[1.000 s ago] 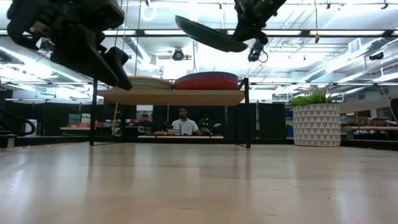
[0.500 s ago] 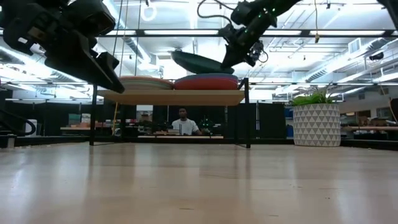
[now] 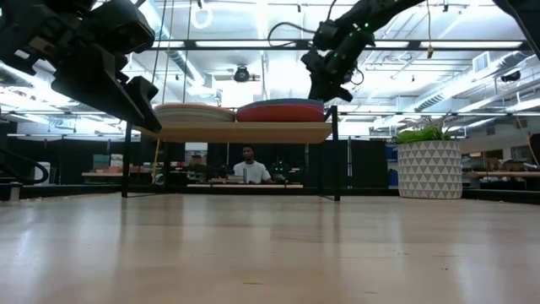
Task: Place and stack plates onto a shelf
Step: Stack the dark green plate on top of the blue plate on the shelf
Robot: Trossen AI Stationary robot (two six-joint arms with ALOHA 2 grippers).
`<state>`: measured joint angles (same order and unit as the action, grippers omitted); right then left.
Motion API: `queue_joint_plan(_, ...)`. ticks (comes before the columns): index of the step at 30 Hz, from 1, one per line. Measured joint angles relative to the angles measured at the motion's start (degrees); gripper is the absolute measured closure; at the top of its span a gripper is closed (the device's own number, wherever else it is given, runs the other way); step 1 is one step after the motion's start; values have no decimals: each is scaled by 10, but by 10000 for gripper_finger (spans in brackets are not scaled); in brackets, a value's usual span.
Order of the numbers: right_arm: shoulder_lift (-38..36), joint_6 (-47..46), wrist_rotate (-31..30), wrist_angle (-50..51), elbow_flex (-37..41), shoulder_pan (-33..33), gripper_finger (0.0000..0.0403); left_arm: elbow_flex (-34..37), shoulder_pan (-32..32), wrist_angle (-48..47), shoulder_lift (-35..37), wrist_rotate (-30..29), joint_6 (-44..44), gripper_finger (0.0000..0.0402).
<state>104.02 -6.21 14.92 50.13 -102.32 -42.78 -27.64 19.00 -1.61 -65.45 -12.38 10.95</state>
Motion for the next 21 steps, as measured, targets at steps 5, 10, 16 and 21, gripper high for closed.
queue_joint_plan(5,-33,4,-17,2,0,0,290,0,0,0,0,0,2,210)
queue_joint_plan(10,-61,17,-61,26,-1,9,256,0,0,0,0,0,1,210)
queue_joint_plan(16,-56,72,-31,29,4,52,250,0,0,0,0,0,-14,210)
queue_joint_plan(21,-54,115,-78,-21,52,101,251,0,11,16,0,0,-30,210)
